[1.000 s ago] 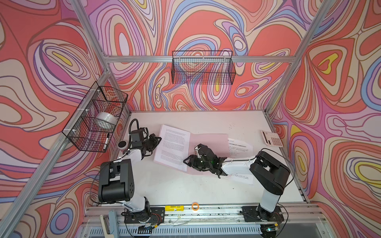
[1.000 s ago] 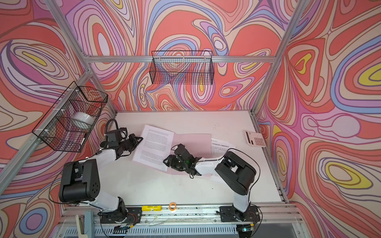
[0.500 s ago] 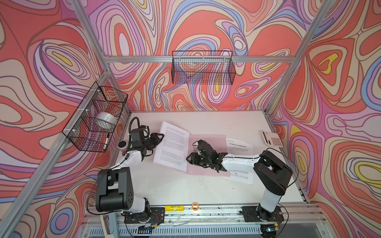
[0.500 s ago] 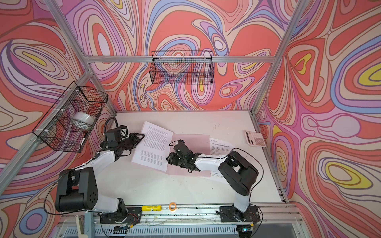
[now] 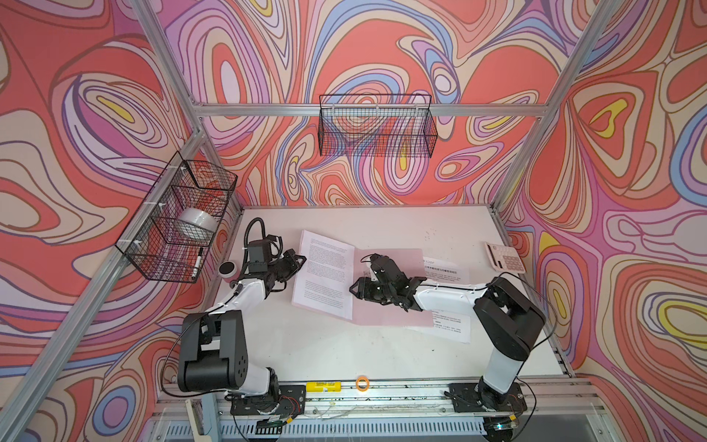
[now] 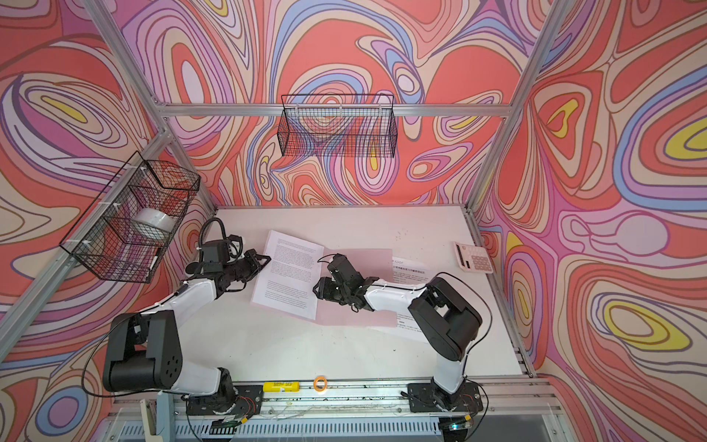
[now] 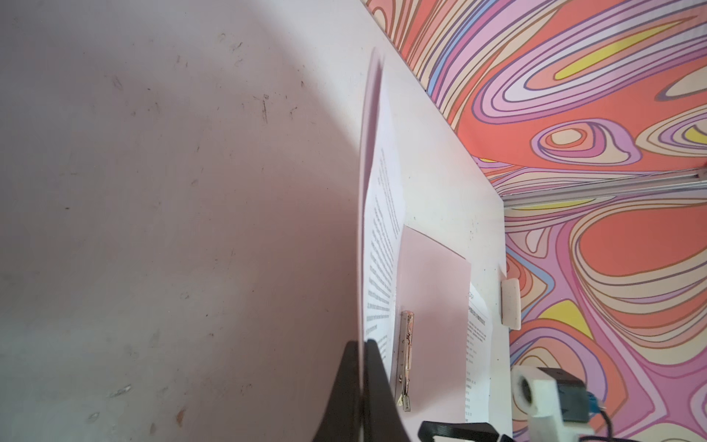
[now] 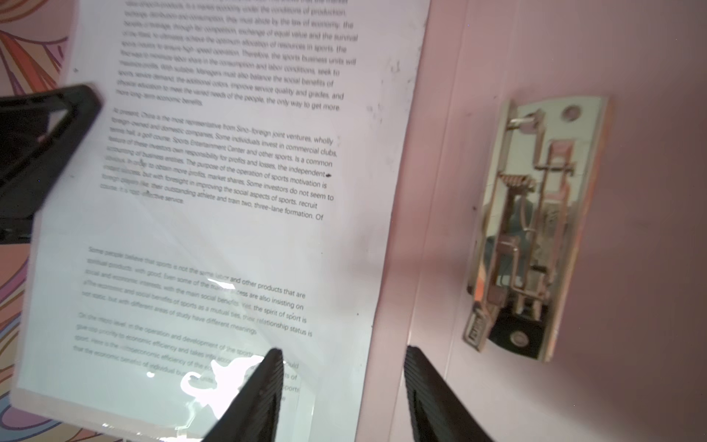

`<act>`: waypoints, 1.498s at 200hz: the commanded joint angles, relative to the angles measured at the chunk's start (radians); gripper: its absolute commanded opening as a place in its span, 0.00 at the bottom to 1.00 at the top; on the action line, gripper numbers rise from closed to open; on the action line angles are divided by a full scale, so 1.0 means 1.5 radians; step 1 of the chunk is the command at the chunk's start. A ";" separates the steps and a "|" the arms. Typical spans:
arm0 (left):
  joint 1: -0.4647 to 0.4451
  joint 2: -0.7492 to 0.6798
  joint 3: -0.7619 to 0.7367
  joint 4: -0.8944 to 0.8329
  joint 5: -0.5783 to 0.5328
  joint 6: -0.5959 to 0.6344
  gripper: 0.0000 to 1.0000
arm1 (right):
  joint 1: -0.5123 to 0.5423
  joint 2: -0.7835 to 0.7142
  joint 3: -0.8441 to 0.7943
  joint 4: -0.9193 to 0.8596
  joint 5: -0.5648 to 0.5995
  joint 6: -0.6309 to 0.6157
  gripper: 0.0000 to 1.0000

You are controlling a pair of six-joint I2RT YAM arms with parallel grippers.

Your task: Put the files into the folder

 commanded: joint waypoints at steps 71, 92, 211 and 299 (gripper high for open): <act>-0.028 -0.115 0.128 -0.296 -0.148 0.054 0.00 | -0.032 -0.047 0.035 -0.102 0.007 -0.063 0.41; -0.028 -0.120 0.135 -0.325 -0.166 0.073 0.00 | -0.032 -0.016 0.041 -0.084 -0.007 -0.054 0.40; -0.028 -0.106 0.125 -0.301 -0.143 0.082 0.00 | -0.015 0.091 0.062 -0.020 -0.087 -0.007 0.16; -0.027 -0.107 0.123 -0.296 -0.138 0.078 0.00 | -0.010 0.110 0.049 -0.016 -0.100 0.009 0.16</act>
